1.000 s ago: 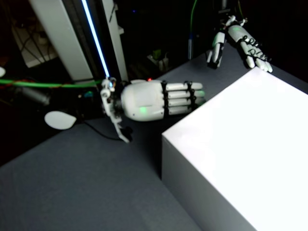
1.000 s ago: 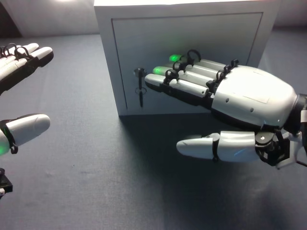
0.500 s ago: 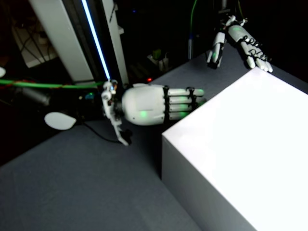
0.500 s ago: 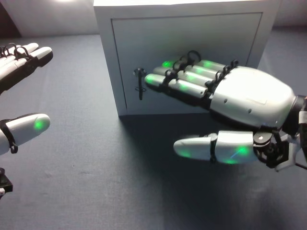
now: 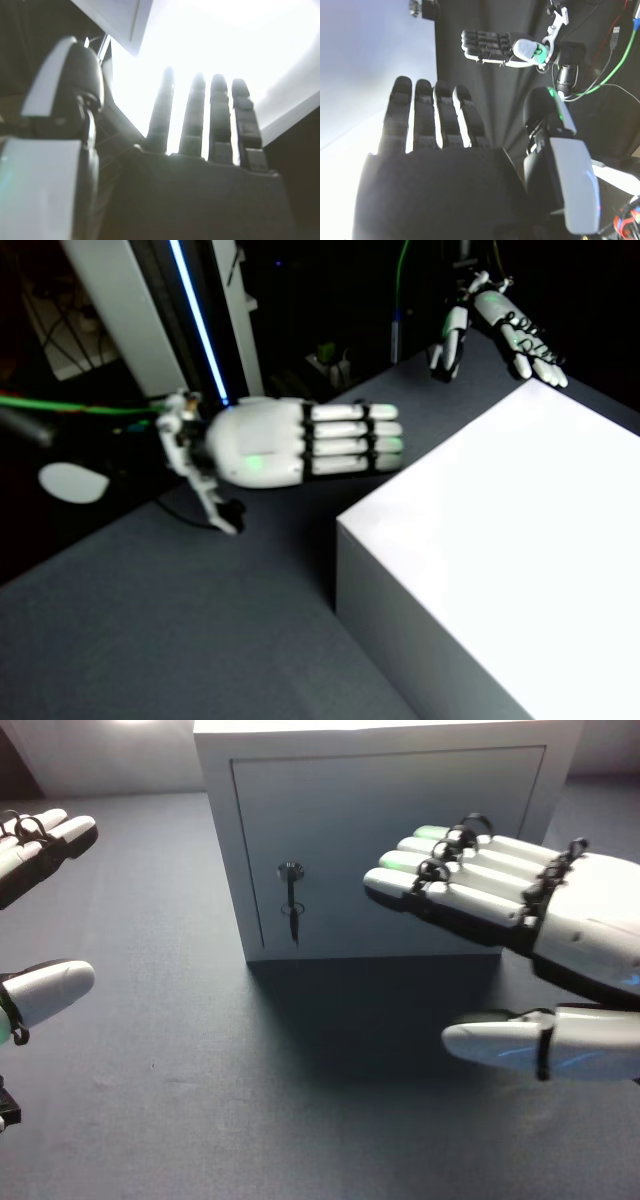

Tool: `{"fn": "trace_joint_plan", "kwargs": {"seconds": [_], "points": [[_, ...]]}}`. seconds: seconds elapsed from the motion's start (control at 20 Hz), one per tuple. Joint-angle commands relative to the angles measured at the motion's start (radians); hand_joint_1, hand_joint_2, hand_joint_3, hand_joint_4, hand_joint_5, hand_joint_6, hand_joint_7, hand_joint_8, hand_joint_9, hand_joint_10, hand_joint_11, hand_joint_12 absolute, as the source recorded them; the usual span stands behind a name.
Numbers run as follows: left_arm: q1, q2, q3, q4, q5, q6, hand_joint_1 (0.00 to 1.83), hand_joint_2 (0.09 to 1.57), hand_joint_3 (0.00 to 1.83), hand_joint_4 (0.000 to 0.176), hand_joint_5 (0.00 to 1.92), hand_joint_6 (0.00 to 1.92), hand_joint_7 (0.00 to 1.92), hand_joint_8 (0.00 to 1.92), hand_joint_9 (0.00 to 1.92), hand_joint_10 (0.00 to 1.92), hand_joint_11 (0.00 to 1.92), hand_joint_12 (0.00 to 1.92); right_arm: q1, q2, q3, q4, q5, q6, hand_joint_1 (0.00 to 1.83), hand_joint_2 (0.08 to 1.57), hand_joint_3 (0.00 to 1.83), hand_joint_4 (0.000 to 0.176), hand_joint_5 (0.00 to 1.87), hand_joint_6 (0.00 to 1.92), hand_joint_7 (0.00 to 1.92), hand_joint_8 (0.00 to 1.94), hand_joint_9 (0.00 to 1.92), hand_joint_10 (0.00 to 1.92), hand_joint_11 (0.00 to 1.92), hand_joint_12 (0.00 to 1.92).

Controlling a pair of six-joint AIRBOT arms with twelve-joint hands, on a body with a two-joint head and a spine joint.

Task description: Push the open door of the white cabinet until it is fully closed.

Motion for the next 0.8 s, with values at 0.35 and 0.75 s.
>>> {"fn": "trace_joint_plan", "kwargs": {"seconds": [0.35, 0.75], "points": [[0.003, 0.003, 0.001, -0.047, -0.169, -0.005, 0.30, 1.26, 0.00, 0.076, 0.00, 0.00, 0.00, 0.00, 0.00, 0.00, 0.00, 0.00, -0.162, 0.159, -0.082, 0.200, 0.349, -0.079, 0.07, 1.28, 0.00, 0.000, 0.00, 0.00, 0.00, 0.00, 0.00, 0.00, 0.00, 0.00], [0.002, 0.003, 0.002, -0.079, -0.207, 0.004, 0.25, 1.28, 0.00, 0.043, 0.00, 0.00, 0.00, 0.00, 0.00, 0.00, 0.00, 0.00, -0.479, 0.240, -0.137, 0.532, 0.654, -0.154, 0.27, 1.24, 0.00, 0.000, 0.07, 0.01, 0.00, 0.00, 0.00, 0.00, 0.03, 0.02]]}}
